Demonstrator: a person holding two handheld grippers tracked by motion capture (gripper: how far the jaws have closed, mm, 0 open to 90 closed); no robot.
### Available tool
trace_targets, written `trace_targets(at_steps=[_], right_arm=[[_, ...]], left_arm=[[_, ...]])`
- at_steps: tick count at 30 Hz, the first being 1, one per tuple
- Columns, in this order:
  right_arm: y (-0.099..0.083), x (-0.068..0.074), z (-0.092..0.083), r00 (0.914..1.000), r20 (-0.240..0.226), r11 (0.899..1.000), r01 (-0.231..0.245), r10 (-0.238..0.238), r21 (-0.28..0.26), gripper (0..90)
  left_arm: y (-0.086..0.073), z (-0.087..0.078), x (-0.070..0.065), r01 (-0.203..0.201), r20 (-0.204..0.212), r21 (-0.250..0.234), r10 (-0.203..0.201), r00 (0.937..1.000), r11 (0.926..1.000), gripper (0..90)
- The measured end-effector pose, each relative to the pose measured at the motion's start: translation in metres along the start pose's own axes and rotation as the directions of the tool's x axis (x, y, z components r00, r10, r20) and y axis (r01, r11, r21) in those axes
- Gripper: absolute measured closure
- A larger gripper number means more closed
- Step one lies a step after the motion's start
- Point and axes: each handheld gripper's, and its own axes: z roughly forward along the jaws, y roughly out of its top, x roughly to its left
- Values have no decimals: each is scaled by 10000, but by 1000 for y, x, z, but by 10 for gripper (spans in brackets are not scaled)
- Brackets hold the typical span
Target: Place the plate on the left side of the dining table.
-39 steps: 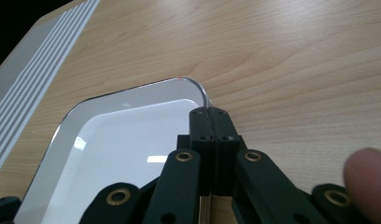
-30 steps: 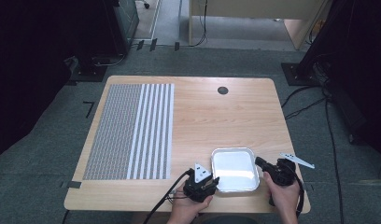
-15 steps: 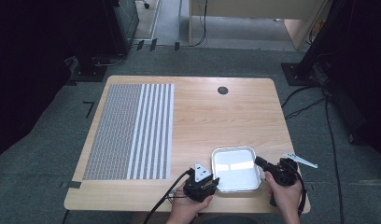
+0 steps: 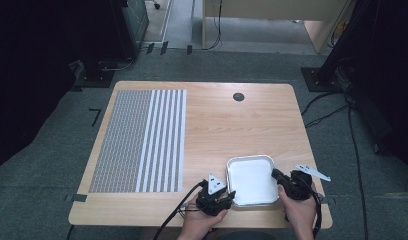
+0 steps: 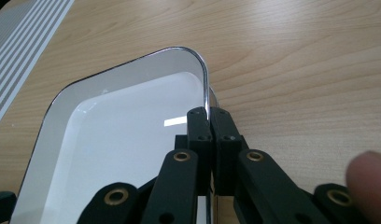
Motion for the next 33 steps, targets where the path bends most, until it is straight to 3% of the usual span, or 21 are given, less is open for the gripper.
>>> trace_targets(at_steps=[1,6,12,13,18,20,23,29,33], right_arm=[[1,0,-2,9996,15,9996,-268,268,-8,890],[3,-5,-5,9990,99,9990,-435,435,-73,885],[7,-14,-13,9966,189,9958,-791,800,-463,890],[7,-15,-13,9979,371,9975,-522,539,-470,882],[9,-13,-17,9990,264,9965,-328,349,-763,837],[9,-13,-18,9994,234,9964,-232,251,-814,830],[9,-12,-16,9996,242,9984,164,-151,-535,806],[8,-11,-12,9990,302,9993,331,-325,-188,819],[7,-13,-9,9989,430,9998,173,-176,55,862]], left_arm=[[0,-1,0,6,1,-48,-6,10000,10000,595],[2,-6,2,72,22,-375,-71,10000,9993,568],[2,-7,2,61,0,-436,-61,10000,9990,548],[2,-7,2,61,2,-450,-61,10000,9990,547],[5,-9,0,147,32,-523,-146,9999,9985,540],[6,-9,-1,158,-168,-476,-166,9997,9987,538],[7,-8,0,452,-215,-375,-461,9987,9983,531],[11,-8,-5,379,-169,-391,-386,9991,9985,527],[16,-2,-12,438,-178,-391,-445,9989,9983,526]])
